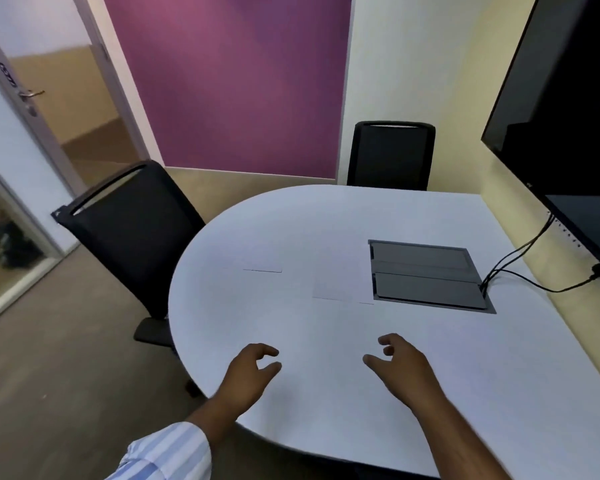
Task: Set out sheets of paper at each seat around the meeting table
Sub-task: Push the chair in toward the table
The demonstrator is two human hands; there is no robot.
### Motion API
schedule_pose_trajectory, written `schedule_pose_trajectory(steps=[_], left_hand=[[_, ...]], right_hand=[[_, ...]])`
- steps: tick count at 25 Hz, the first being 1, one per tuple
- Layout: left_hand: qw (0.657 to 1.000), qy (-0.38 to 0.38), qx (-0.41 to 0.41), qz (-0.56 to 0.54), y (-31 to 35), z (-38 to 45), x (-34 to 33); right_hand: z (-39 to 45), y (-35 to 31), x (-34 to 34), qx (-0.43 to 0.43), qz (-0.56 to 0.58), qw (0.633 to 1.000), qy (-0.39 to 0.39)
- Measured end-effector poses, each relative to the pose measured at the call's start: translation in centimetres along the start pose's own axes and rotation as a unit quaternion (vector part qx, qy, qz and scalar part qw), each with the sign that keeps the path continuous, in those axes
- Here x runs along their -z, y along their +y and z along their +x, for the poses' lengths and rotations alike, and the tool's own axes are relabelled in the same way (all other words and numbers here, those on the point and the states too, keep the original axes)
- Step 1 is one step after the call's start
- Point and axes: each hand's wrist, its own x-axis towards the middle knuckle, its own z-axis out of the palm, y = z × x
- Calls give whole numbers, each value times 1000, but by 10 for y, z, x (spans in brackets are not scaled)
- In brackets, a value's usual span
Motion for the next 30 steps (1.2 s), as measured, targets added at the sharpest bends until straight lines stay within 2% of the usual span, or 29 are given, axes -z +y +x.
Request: schedule_pose_trajectory(steps=[5,10,14,22,30], left_hand=[[1000,-8,-3,-26,-67,-23,108],[996,-8,15,-83,-134,-45,200],[994,18,35,-97,-178,-52,255],[986,56,77,-136,-223,-4,325],[990,70,110,-52,-252,112,421]], right_hand=[[-61,-84,-92,28,39,998,28],[-108,-124,-195,-13,34,999,-13],[-114,-168,-246,-9,4,1000,-30],[-50,-250,-322,31,-47,992,-113],[60,-323,-410,41,-72,975,-204]])
